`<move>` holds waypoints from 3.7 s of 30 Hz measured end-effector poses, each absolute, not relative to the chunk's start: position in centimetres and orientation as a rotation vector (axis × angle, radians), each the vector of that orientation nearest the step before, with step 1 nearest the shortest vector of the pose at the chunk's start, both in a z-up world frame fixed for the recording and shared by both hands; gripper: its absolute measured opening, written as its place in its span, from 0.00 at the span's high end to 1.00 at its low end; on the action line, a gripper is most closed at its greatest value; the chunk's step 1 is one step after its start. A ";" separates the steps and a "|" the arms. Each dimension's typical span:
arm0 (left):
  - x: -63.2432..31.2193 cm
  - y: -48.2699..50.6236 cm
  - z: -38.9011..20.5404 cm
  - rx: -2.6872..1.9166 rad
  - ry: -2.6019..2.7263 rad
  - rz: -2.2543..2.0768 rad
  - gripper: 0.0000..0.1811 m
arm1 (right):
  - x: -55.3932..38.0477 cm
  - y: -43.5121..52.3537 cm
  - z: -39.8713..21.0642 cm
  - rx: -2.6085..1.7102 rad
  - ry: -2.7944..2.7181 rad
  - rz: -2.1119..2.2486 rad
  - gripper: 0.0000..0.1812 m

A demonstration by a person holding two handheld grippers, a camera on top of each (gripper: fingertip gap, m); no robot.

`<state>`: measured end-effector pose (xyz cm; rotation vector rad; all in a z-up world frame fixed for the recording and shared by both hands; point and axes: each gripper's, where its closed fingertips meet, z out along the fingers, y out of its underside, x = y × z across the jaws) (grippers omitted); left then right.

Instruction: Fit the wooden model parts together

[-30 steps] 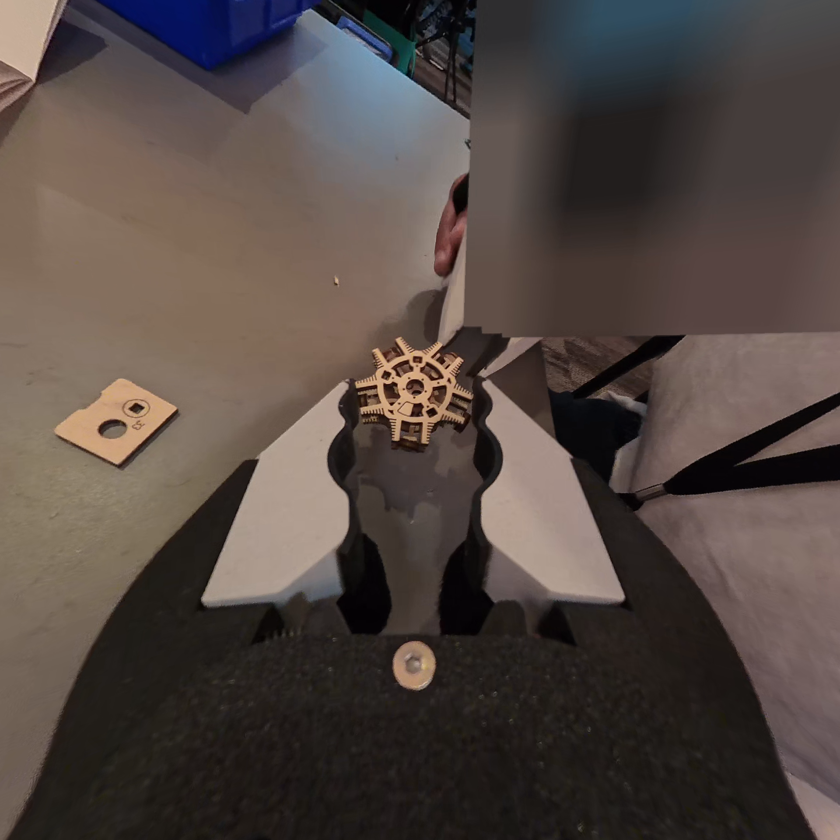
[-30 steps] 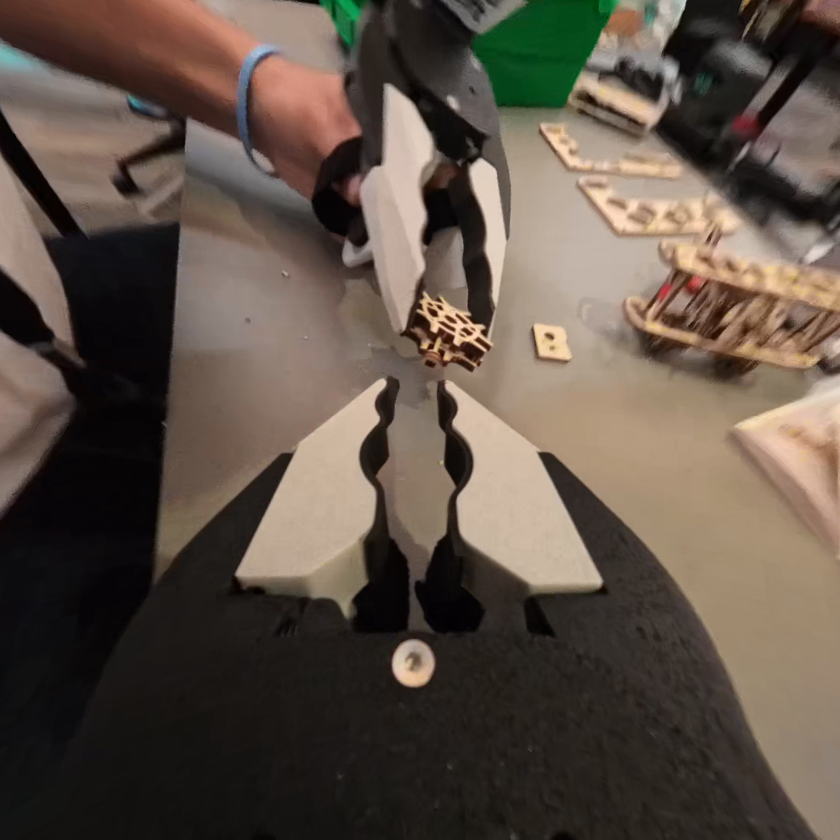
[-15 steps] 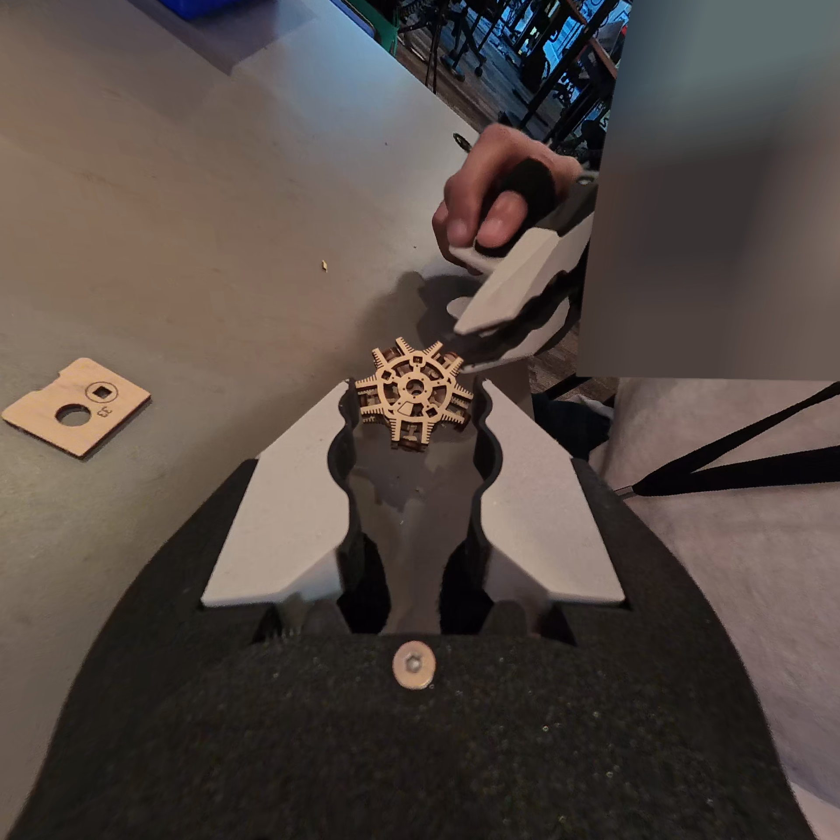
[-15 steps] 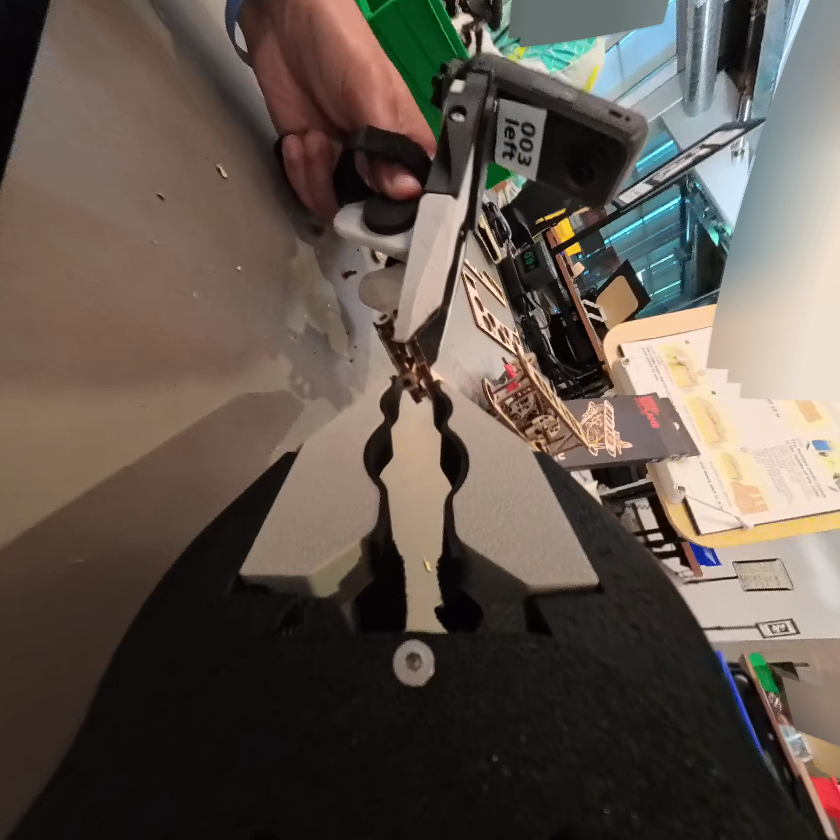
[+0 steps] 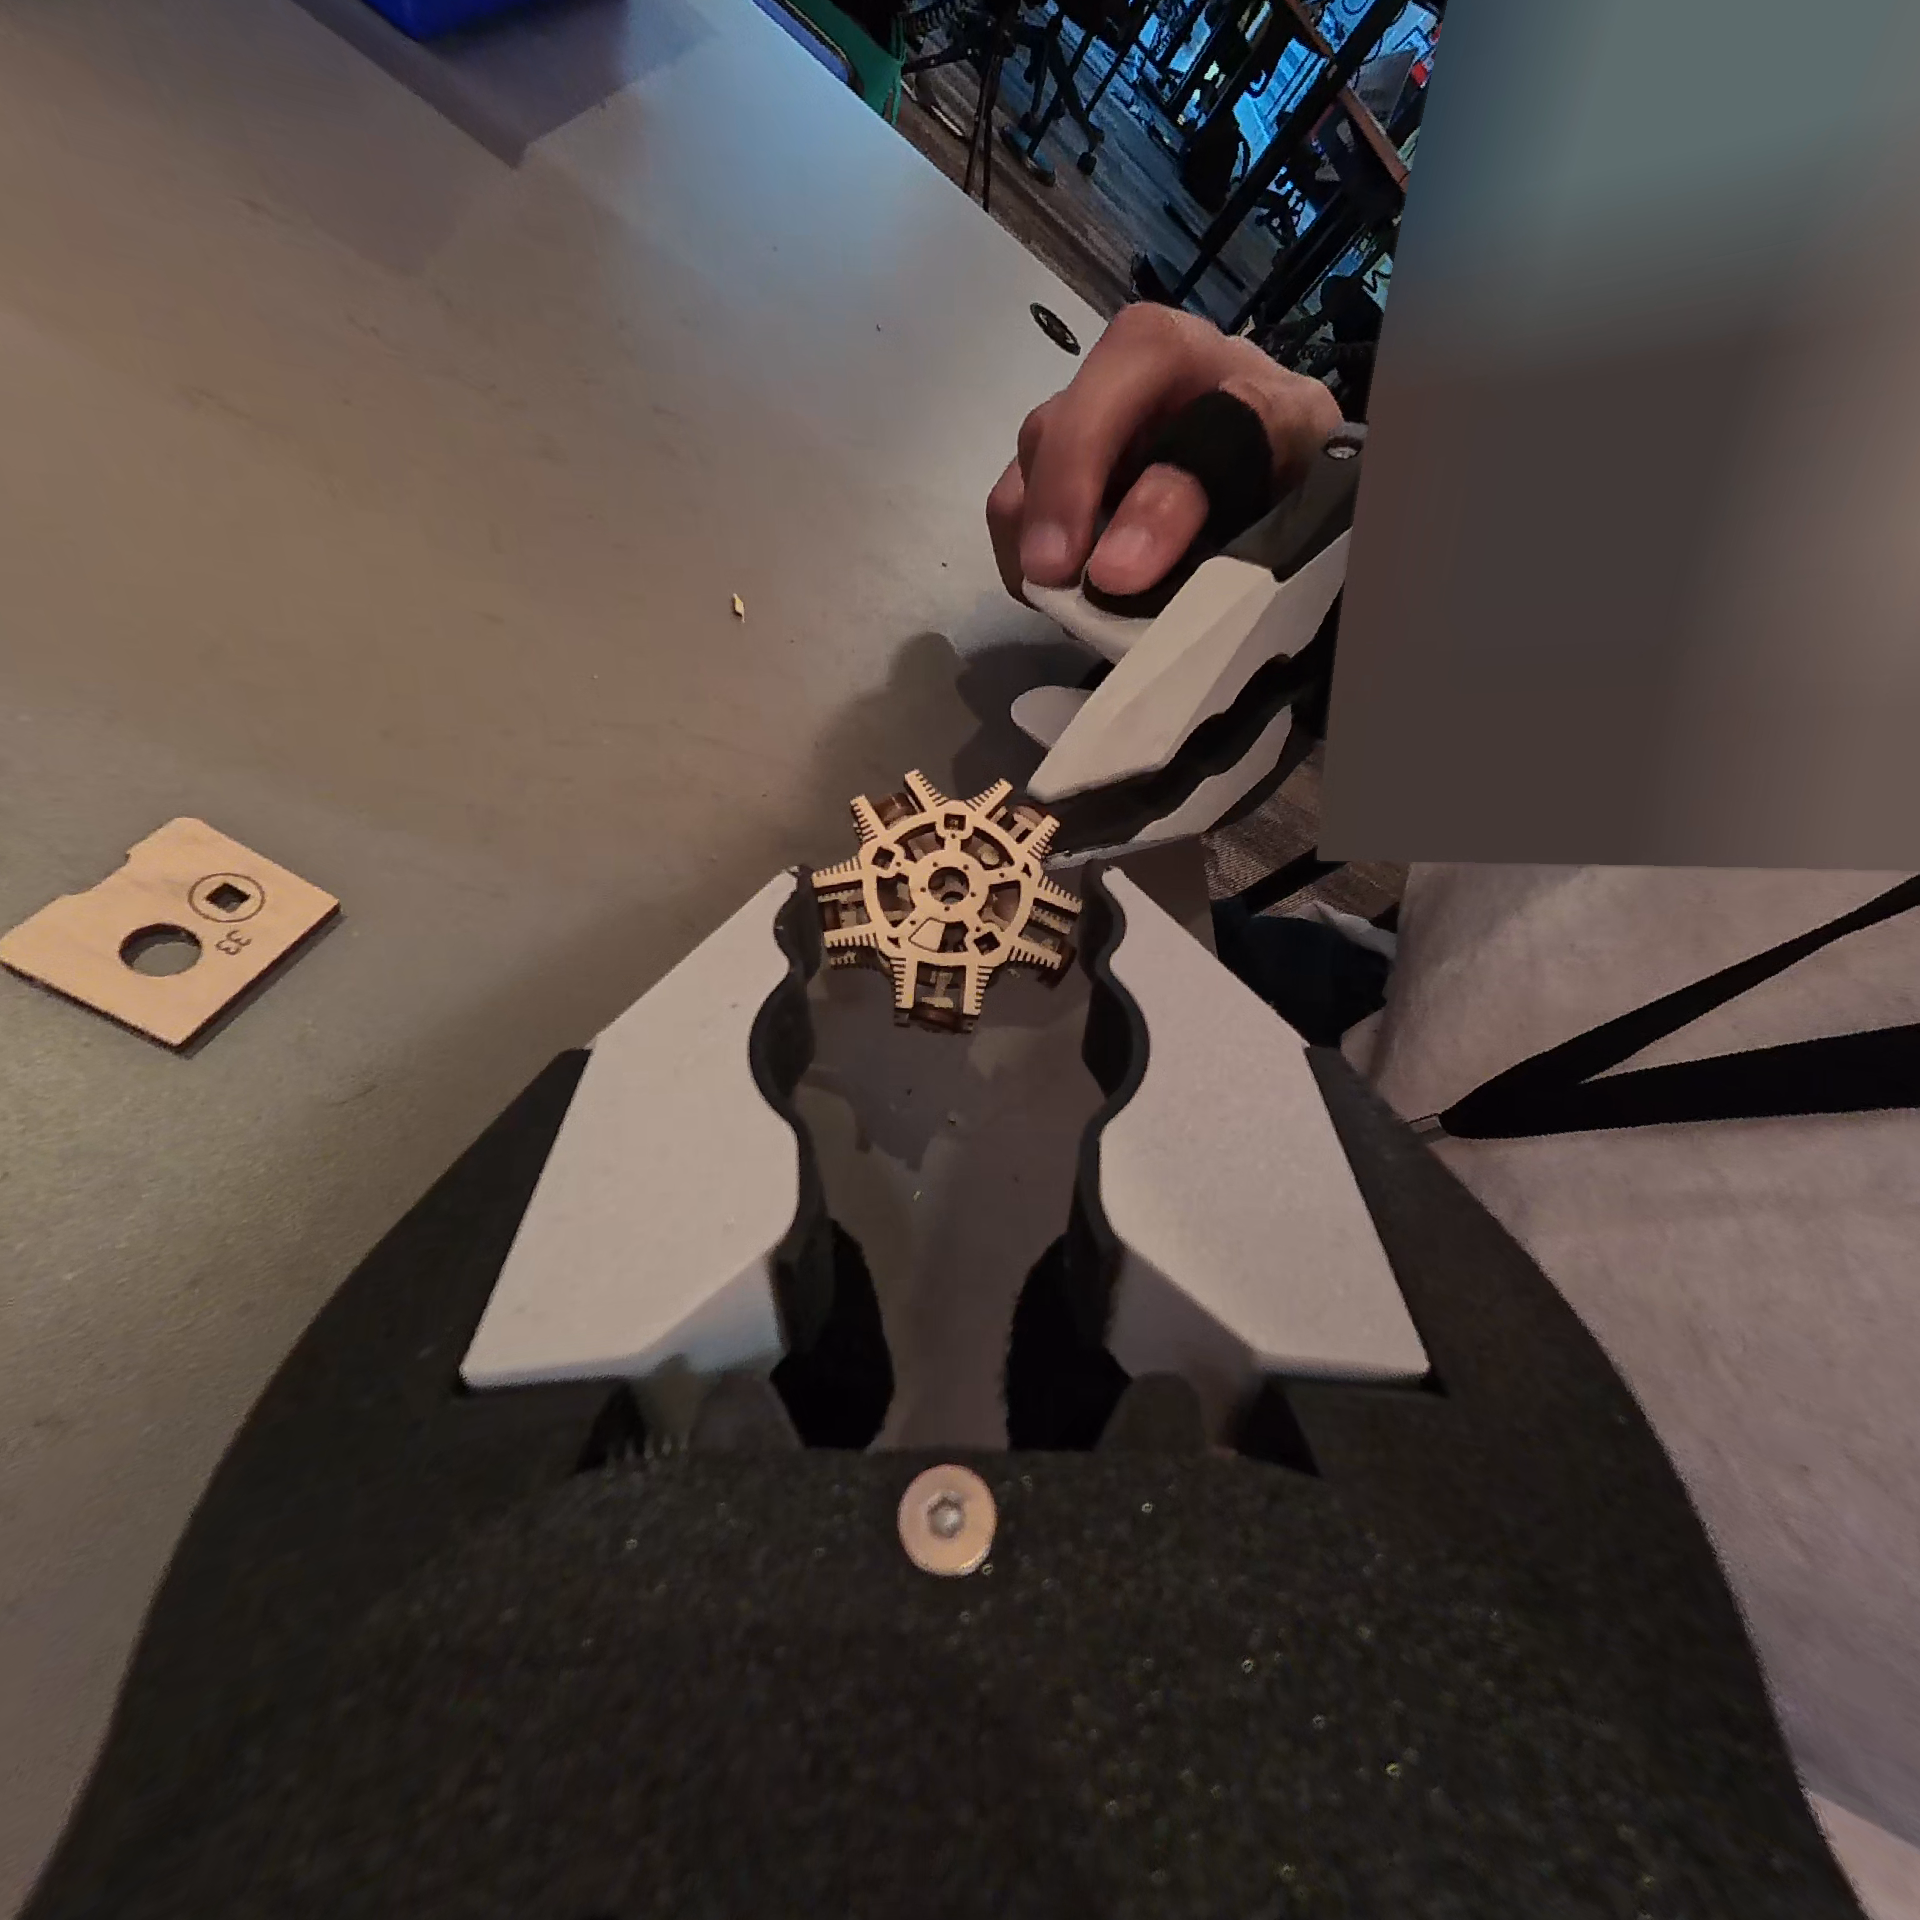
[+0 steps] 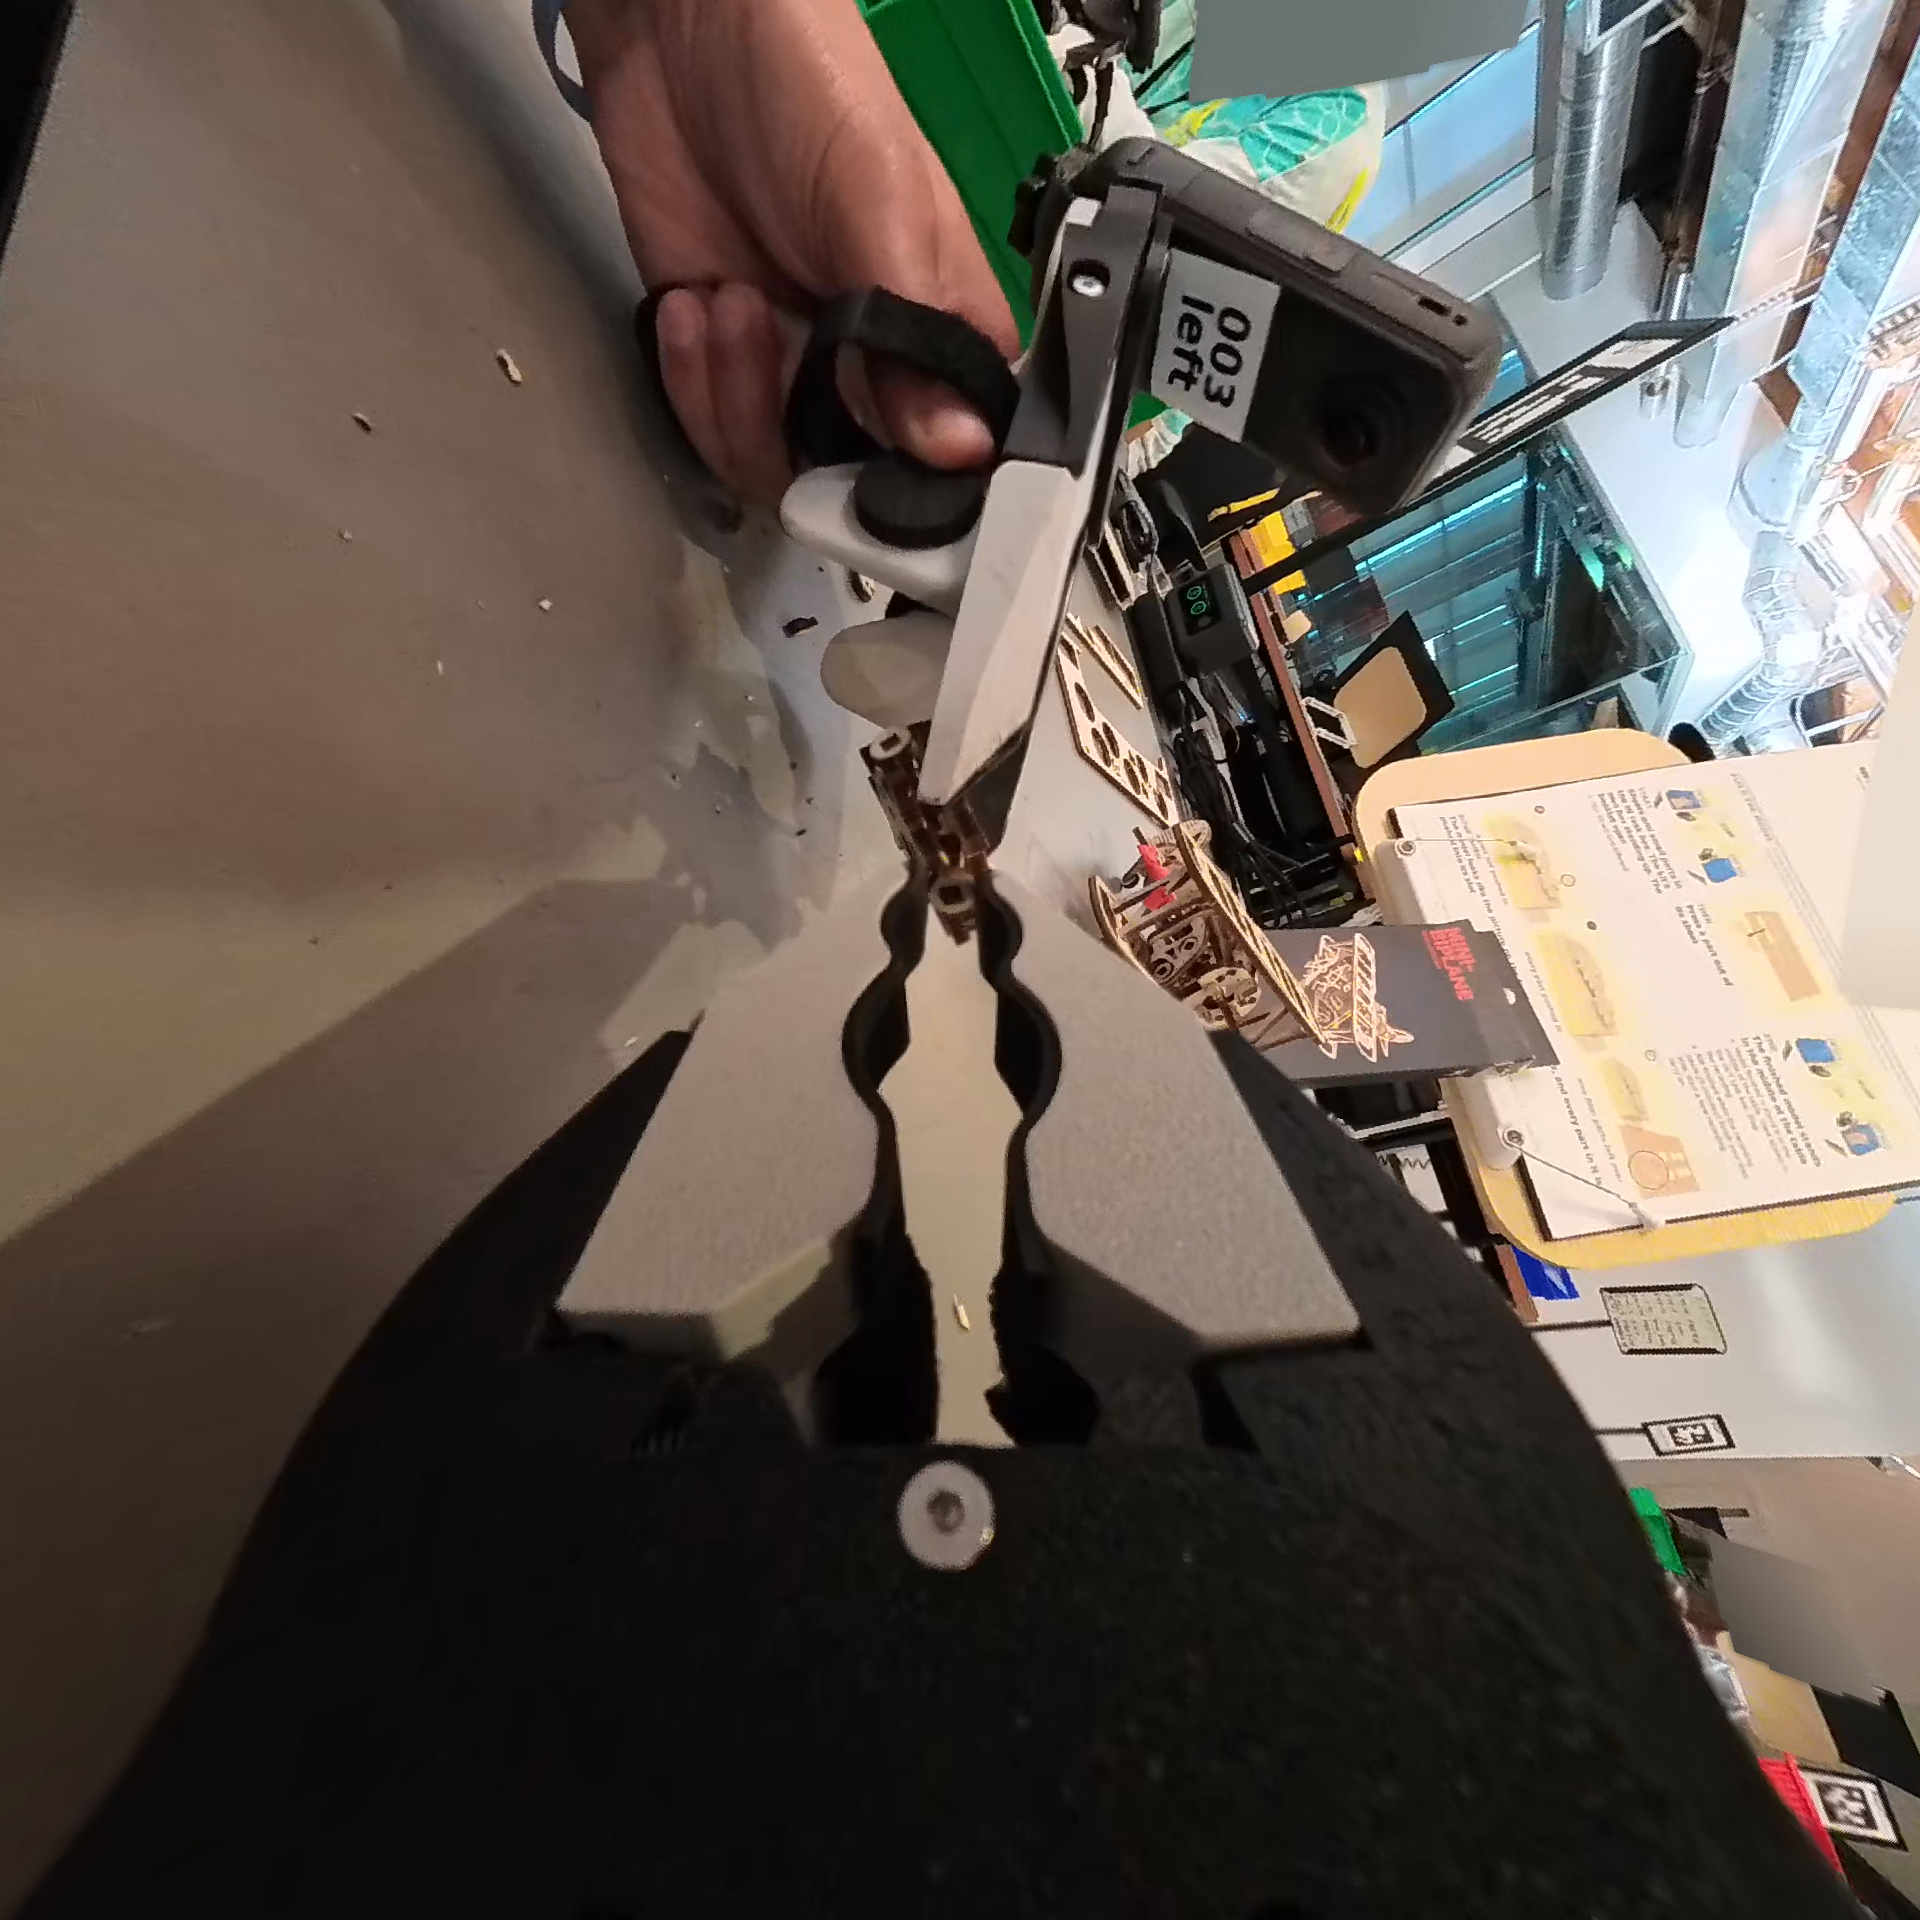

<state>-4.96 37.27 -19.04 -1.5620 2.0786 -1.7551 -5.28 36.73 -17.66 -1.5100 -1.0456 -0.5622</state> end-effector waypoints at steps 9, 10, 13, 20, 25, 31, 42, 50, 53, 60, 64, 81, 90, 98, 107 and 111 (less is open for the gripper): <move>-5.1 37.1 -19.5 -1.516 2.133 -1.670 0.74 | -5.4 36.6 -18.1 -1.486 -1.149 -0.653 0.96; -5.1 37.1 -19.6 -1.506 2.148 -1.649 0.74 | -5.4 36.6 -18.2 -1.476 -1.169 -0.679 0.96; -5.1 37.0 -19.8 -1.479 2.177 -1.593 0.74 | -5.4 36.5 -18.5 -1.471 -1.202 -0.727 0.96; -5.2 36.9 -20.1 -1.473 2.190 -1.575 0.74 | -5.5 36.5 -18.9 -1.492 -1.190 -0.751 0.96; -5.2 37.2 -19.9 -1.474 2.170 -1.587 0.74 | -5.2 36.2 -19.2 -1.608 -1.108 -0.626 0.81; -4.9 37.8 -19.4 -1.372 2.132 -1.468 0.74 | -4.2 35.9 -17.4 -1.864 -0.544 0.081 0.84; -4.2 38.4 -15.4 -1.084 1.991 -1.213 0.74 | -4.7 37.0 -14.9 -1.725 0.339 1.235 0.86; -4.3 38.5 -14.2 -1.057 1.954 -1.218 0.74 | -4.5 37.4 -13.5 -1.579 0.410 1.396 0.95; -4.3 38.4 -14.3 -1.059 1.959 -1.213 0.74 | -4.6 37.4 -13.5 -1.572 0.405 1.409 0.96; -4.2 38.7 -14.5 -1.070 1.961 -1.199 0.74 | -4.3 37.3 -13.9 -1.575 0.422 1.404 0.93; -4.2 38.7 -14.6 -1.068 1.961 -1.189 0.74 | -4.2 37.2 -14.1 -1.566 0.440 1.422 0.93; -4.1 38.7 -16.1 -1.071 2.015 -1.087 0.74 | -4.7 37.2 -14.9 -1.637 0.404 1.330 1.00; -4.2 38.5 -14.5 -1.031 1.967 -1.145 0.74 | -4.3 36.9 -15.1 -1.602 0.449 1.425 0.90; -4.5 38.0 -13.4 -0.954 1.953 -1.153 0.74 | -4.5 36.6 -12.9 -1.373 0.493 1.744 0.90; -4.5 37.8 -12.9 -0.924 1.948 -1.135 0.74 | -5.0 36.4 -13.1 -1.359 0.505 1.801 0.95; -4.5 37.8 -13.0 -0.923 1.951 -1.132 0.74 | -4.8 36.5 -13.2 -1.359 0.513 1.801 0.96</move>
